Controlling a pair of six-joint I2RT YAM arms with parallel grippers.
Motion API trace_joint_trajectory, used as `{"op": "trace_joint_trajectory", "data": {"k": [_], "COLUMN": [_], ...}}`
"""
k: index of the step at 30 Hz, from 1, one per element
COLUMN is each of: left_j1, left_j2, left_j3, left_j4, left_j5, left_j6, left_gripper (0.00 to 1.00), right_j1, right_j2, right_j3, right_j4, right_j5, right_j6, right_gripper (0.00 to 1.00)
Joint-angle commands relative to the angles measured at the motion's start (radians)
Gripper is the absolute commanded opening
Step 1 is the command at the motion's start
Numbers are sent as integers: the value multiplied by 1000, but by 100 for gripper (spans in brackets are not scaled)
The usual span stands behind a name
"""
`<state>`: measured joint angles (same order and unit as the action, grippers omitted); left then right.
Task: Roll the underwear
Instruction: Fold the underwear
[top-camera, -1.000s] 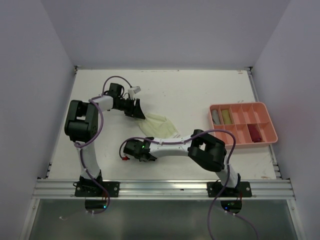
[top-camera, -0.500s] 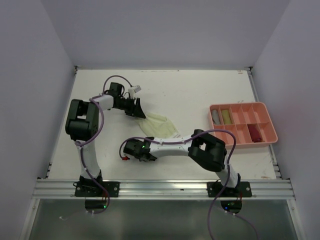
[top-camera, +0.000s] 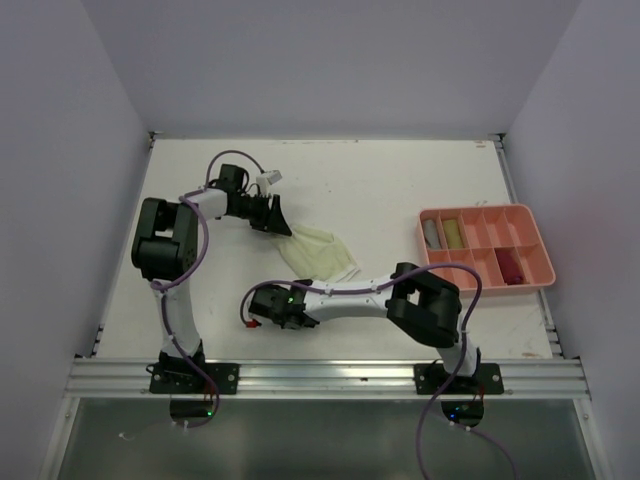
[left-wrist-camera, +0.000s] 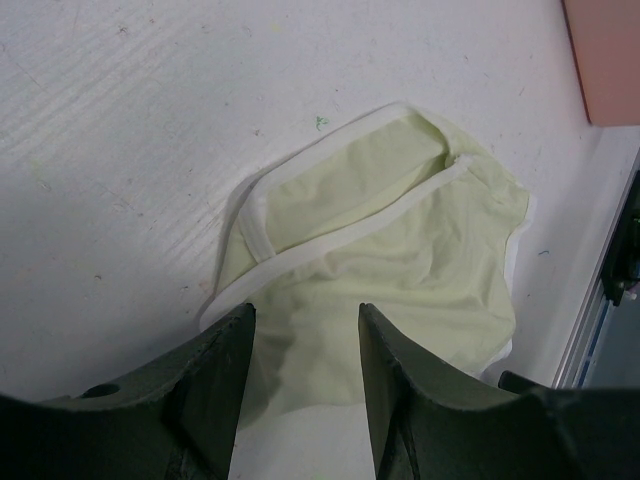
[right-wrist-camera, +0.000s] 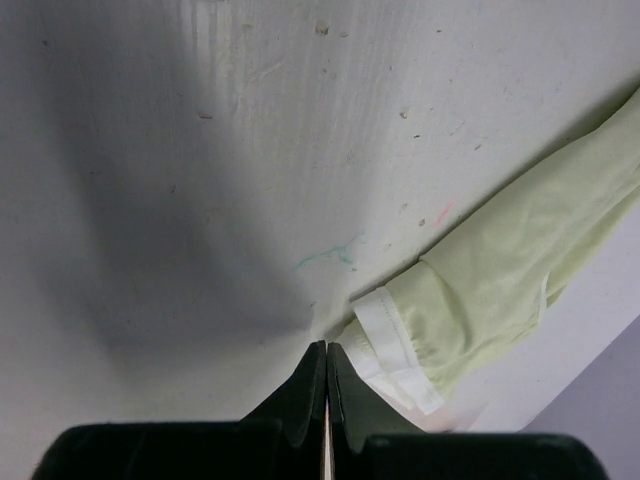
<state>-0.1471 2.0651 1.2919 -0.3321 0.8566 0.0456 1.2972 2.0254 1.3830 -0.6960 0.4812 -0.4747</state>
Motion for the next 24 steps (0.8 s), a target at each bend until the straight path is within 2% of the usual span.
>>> {"op": "trace_joint_trajectory", "data": {"k": [1, 3, 5, 11, 24], "left_j1": [11, 11, 11, 11, 12], "left_j2": [72, 70, 69, 59, 55], "left_j3": [-14, -14, -16, -23, -23], "left_j4": [-25, -27, -27, -25, -30], "left_j5": [-159, -157, -157, -157, -154], "left_j6": [39, 39, 40, 48, 50], "left_gripper": [52, 52, 52, 52, 53], "right_j1": [2, 4, 4, 2, 2], "right_j2": [-53, -30, -13, 24, 75], "right_j3": [8, 40, 53, 51, 39], "right_j4": [-5, -7, 0, 32, 79], "right_j5": [46, 50, 46, 51, 62], "right_j6": [-41, -44, -57, -88, -122], "right_gripper": [0, 16, 25, 36, 34]}}
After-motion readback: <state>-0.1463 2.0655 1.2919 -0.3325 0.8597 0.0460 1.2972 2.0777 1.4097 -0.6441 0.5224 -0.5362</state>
